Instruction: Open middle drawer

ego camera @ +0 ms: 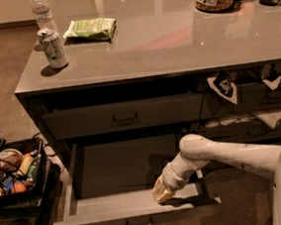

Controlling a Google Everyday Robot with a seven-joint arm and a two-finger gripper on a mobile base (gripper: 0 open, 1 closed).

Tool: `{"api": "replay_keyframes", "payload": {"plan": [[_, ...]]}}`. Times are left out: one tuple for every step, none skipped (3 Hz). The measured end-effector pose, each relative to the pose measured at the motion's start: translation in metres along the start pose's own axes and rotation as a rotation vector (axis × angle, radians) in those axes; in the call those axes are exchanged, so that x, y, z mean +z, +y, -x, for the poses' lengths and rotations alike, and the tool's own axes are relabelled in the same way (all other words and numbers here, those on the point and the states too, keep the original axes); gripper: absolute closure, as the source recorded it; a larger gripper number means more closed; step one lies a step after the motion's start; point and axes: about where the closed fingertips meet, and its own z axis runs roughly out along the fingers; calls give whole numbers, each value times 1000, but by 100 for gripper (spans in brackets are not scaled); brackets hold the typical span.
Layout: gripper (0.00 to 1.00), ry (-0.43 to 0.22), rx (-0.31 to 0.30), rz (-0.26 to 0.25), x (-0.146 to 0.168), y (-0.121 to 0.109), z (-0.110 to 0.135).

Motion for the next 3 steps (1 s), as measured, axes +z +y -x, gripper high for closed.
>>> {"api": "replay_keyframes", "payload": {"plan": [[100,-59,50,100,17,17,-2],[100,-114,110,242,30,35,-6],[100,-149,146,346,36,55,-4]]}}
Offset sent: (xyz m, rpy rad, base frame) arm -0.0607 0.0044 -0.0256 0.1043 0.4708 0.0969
